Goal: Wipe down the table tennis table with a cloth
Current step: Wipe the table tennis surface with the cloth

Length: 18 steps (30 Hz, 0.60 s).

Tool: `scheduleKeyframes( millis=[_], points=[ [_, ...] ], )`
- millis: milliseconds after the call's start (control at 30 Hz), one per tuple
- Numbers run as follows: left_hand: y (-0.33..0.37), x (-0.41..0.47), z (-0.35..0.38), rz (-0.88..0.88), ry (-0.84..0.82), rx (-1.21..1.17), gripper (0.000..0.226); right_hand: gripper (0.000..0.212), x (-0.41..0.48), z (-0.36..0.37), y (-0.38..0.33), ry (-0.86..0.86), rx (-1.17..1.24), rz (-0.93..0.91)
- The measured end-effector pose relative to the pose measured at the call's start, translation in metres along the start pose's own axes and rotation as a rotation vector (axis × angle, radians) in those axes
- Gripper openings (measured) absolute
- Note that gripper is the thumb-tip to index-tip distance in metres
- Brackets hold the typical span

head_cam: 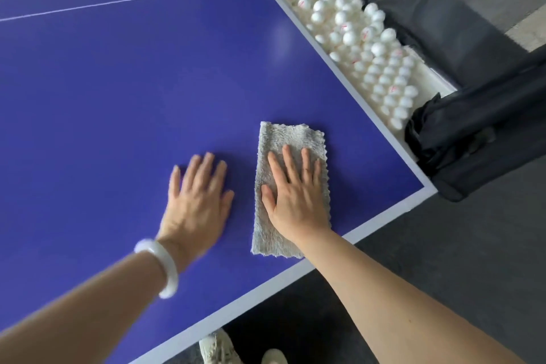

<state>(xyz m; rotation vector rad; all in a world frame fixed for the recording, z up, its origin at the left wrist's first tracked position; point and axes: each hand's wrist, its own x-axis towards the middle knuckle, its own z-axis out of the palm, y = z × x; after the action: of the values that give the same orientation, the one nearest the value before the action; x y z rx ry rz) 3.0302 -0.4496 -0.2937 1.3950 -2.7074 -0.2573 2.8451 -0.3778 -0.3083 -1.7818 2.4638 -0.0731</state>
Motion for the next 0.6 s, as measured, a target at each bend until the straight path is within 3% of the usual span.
scheduleKeyframes(
  millis=[233,300,433,533,600],
  points=[
    [0.021,-0.036,0.015,-0.009,-0.033,0.065,0.065,0.059,0.002,-0.002,0.083,-0.005,-0.032,-0.255],
    [0.022,-0.036,0.016,-0.009,-0.031,0.051,0.065,0.059,0.001,-0.008,0.13,0.016,-0.049,-0.113],
    [0.023,-0.036,0.016,-0.01,-0.025,0.045,0.065,0.055,-0.002,-0.019,0.186,0.058,-0.043,0.352],
    [0.024,-0.035,0.016,-0.018,-0.031,0.058,0.065,0.058,-0.006,-0.016,0.152,0.022,-0.005,0.596],
    [0.025,-0.035,0.015,-0.027,-0.035,0.06,0.066,0.062,-0.016,-0.012,0.112,-0.007,-0.004,0.628]
  ],
)
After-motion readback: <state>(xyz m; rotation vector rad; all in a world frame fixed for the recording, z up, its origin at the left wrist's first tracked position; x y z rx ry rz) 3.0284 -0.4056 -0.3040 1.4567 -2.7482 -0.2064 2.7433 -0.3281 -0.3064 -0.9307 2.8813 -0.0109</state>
